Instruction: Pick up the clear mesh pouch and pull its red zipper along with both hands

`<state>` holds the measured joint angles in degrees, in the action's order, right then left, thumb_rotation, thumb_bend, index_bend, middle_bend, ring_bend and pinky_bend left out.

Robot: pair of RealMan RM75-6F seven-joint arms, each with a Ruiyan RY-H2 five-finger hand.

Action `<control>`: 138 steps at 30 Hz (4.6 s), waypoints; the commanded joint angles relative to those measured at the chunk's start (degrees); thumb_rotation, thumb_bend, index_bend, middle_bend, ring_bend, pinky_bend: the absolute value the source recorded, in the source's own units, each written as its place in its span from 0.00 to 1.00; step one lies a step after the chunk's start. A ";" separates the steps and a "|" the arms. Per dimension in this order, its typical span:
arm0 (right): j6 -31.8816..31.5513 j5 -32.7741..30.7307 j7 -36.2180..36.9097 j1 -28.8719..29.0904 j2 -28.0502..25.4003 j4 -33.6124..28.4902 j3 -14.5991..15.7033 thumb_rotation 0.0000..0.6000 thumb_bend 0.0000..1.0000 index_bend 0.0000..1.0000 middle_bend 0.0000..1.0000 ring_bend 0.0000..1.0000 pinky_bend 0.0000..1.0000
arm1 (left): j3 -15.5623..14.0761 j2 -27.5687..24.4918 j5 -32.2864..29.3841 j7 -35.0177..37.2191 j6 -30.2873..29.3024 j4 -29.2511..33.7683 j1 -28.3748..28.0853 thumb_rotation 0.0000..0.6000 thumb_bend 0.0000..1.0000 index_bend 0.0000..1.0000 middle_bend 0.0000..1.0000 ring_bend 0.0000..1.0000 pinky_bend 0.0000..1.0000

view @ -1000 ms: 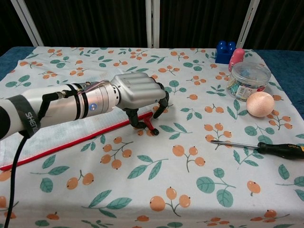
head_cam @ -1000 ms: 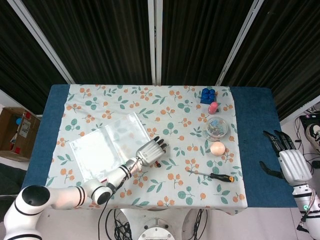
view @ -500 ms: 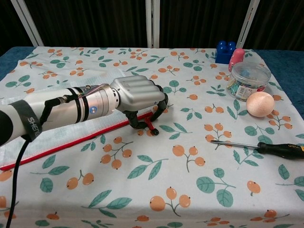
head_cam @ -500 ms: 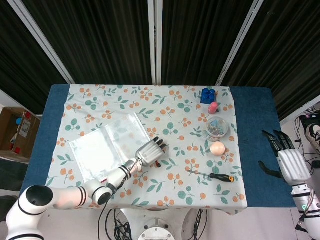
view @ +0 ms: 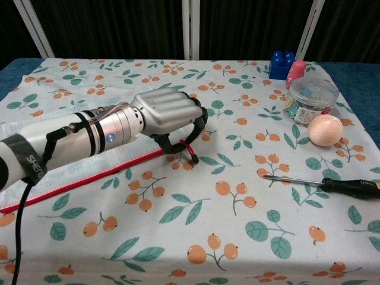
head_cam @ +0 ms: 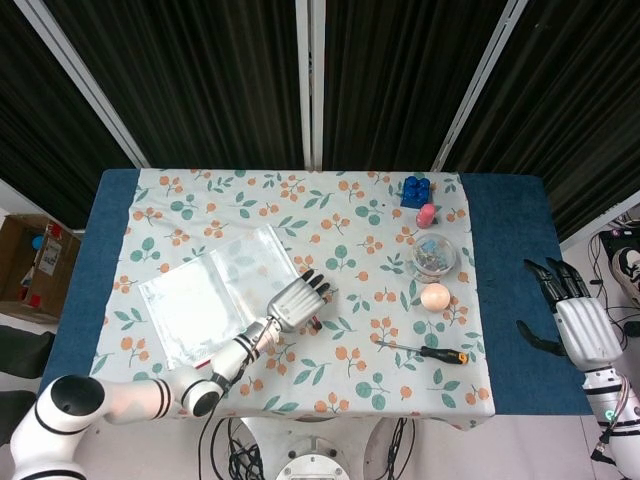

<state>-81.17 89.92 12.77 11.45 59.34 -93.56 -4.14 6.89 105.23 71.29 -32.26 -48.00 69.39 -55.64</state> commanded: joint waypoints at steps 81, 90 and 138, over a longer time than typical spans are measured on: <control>39.31 -14.81 3.04 56.70 31.05 10.68 -17.92 1.00 0.58 0.90 0.44 0.12 0.06 | -0.98 -6.81 23.66 0.51 -43.84 27.21 35.68 1.00 0.46 0.76 0.72 0.62 0.56; 37.28 -14.91 4.10 55.74 29.58 9.57 -18.15 1.00 0.58 0.90 0.45 0.13 0.06 | -1.44 -6.49 21.43 2.75 -41.69 25.41 36.52 1.00 0.46 0.76 0.71 0.62 0.56; 29.86 -8.43 12.06 46.40 22.87 7.57 -10.39 1.00 0.58 0.90 0.45 0.15 0.07 | 1.63 -19.49 -7.22 6.93 -21.35 28.03 37.48 1.00 0.20 0.15 0.26 0.25 0.46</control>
<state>-51.40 80.95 25.07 58.47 81.93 -86.23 -15.67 8.03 87.78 64.48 -26.90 -69.19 95.25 -18.55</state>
